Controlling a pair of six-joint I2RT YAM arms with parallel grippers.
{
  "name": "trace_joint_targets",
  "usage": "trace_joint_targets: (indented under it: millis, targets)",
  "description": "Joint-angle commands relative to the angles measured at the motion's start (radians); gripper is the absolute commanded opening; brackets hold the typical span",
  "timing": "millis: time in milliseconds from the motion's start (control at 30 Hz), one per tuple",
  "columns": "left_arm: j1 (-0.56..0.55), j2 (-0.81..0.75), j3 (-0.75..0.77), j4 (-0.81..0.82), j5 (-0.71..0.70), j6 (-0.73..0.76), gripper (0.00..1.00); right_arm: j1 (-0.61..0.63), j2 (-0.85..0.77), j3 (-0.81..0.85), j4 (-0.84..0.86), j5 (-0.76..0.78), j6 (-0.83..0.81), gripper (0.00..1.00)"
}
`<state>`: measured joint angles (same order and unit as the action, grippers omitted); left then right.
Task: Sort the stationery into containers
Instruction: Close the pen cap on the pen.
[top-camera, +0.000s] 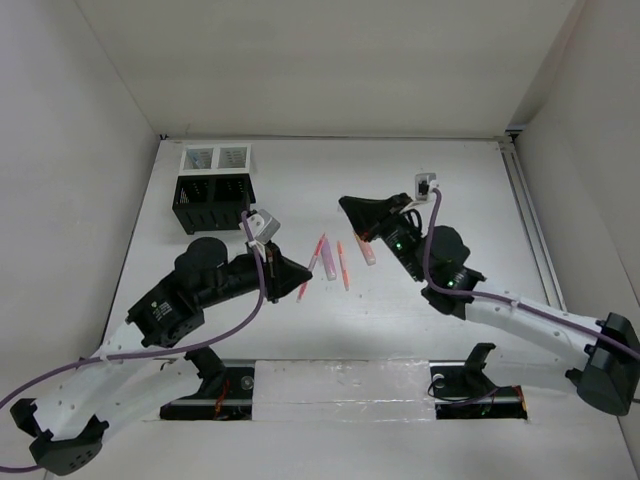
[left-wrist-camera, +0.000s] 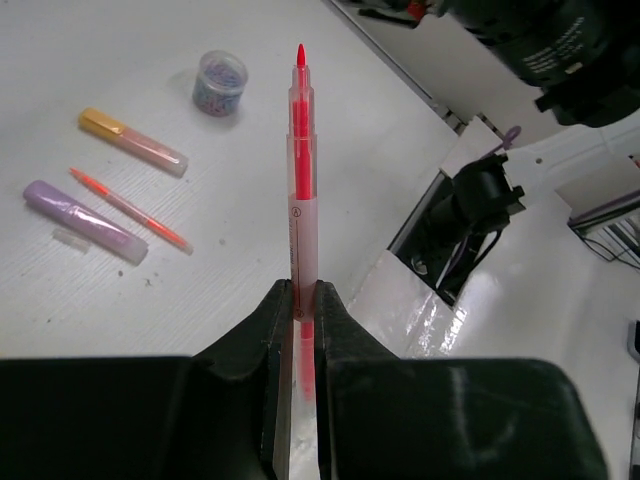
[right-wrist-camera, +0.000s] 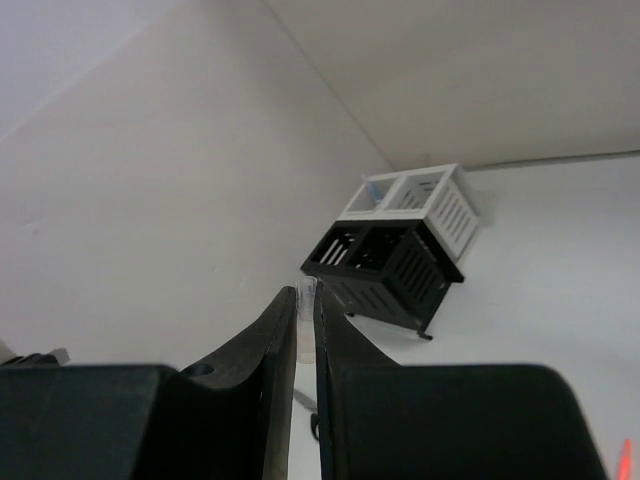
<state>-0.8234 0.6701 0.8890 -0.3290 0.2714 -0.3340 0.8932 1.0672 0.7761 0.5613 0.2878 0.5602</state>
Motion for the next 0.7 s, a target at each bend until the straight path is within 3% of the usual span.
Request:
trace_joint_targets:
  millis: [0, 133, 433, 567, 667]
  targets:
    - [-0.003, -0.021, -0.024, 0.07, 0.11, 0.033, 0.0, 0.027, 0.051, -0.008, 0.262, -0.101, -0.011, 0.0]
    - [-0.003, -0.021, -0.033, 0.07, 0.1, 0.042, 0.0, 0.036, 0.106, -0.043, 0.483, -0.179, 0.027, 0.0]
    - [-0.003, 0.008, -0.033, 0.061, 0.089, 0.052, 0.0, 0.047, 0.073, -0.021, 0.425, -0.202, 0.043, 0.0]
    - [-0.003, 0.008, -0.033, 0.051, 0.02, 0.041, 0.0, 0.047, 0.004, -0.031, 0.286, -0.167, 0.089, 0.0]
    - [-0.003, -0.012, -0.024, 0.051, -0.075, 0.006, 0.0, 0.056, -0.015, -0.087, 0.333, -0.167, 0.113, 0.0]
